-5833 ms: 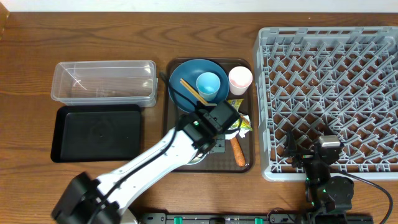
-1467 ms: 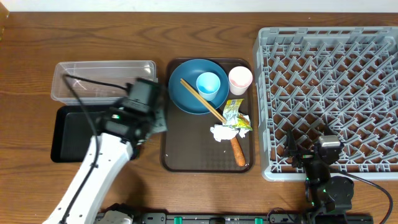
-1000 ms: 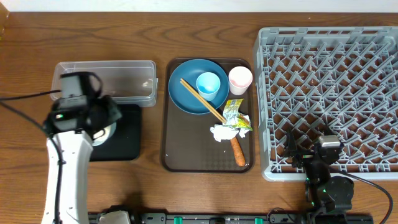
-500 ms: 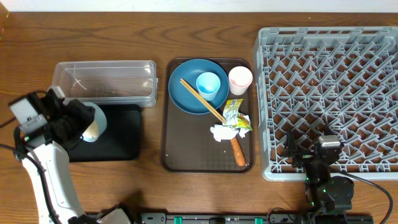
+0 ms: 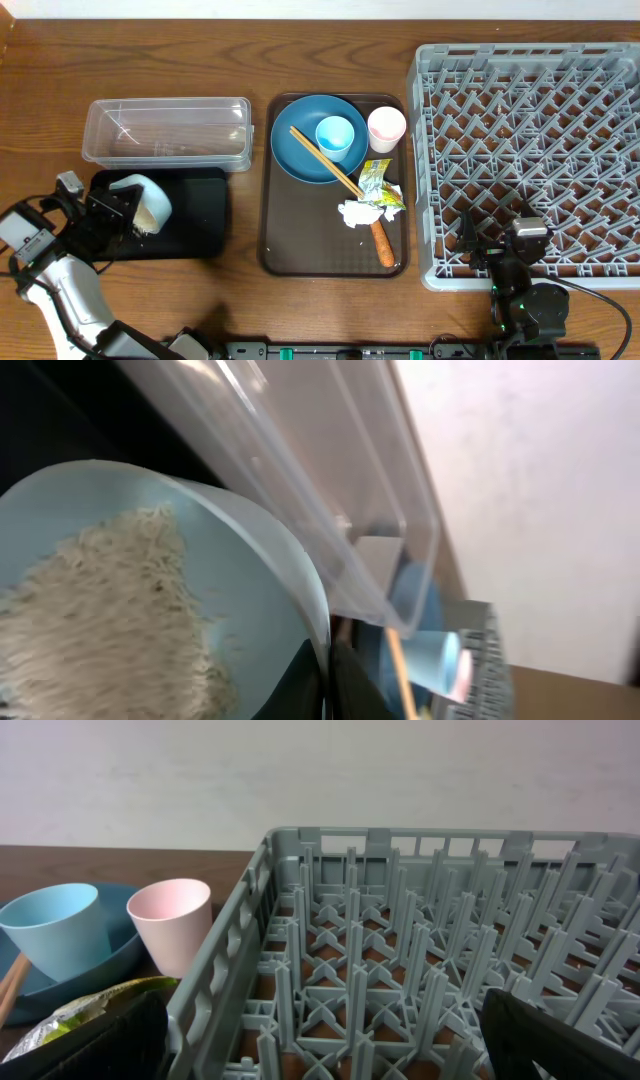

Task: Sort waste into correct bins and load items into the dishwasher rack
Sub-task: 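Tilt the bowl with the left gripper to pour rice onto the black tray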

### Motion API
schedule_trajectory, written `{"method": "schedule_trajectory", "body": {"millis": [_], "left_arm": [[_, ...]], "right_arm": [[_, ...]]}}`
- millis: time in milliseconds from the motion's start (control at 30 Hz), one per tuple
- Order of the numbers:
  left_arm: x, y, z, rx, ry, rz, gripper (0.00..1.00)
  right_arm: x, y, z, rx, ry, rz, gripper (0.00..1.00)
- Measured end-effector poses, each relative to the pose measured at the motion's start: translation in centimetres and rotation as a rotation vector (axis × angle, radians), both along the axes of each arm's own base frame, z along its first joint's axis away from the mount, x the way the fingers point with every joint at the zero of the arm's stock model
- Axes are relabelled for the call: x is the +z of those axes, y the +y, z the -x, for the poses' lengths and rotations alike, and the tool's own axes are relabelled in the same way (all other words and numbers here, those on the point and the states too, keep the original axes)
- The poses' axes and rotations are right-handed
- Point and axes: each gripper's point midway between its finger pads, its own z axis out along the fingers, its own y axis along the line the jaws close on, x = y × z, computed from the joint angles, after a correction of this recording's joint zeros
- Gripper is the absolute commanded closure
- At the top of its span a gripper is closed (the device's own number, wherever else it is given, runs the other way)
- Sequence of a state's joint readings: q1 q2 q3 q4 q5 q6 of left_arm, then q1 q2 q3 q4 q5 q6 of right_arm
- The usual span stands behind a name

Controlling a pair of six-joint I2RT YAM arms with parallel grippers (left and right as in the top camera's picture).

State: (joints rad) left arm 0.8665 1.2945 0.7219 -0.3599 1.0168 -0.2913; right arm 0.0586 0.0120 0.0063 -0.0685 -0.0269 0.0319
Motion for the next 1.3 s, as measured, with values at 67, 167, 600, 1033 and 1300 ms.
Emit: {"method": "schedule_trajectory", "body": {"millis": [67, 167, 600, 1033, 1300], "left_arm": [[0.4, 0.2, 0.1, 0.0, -0.024, 0.016, 0.93], [1.0, 0.3, 0.2, -0.001, -0.054, 0.03, 0.94], [3.8, -1.0, -0.4, -0.102, -0.211, 0.072, 0.94], [4.0, -1.4, -0.4, -0.125, -0.23, 0.108, 0.94], [3.3, -1.4, -0.6, -0.132, -0.223, 0.151, 0.94]], "right_arm": [[0.0, 0.0, 0.0, 0.0, 0.0, 0.0, 0.01], [0.0, 0.0, 0.0, 0.0, 0.0, 0.0, 0.01], [0.0, 0.0, 0.0, 0.0, 0.0, 0.0, 0.01], [0.0, 0.0, 0.0, 0.0, 0.0, 0.0, 0.01], [0.0, 0.0, 0.0, 0.0, 0.0, 0.0, 0.01]]}}
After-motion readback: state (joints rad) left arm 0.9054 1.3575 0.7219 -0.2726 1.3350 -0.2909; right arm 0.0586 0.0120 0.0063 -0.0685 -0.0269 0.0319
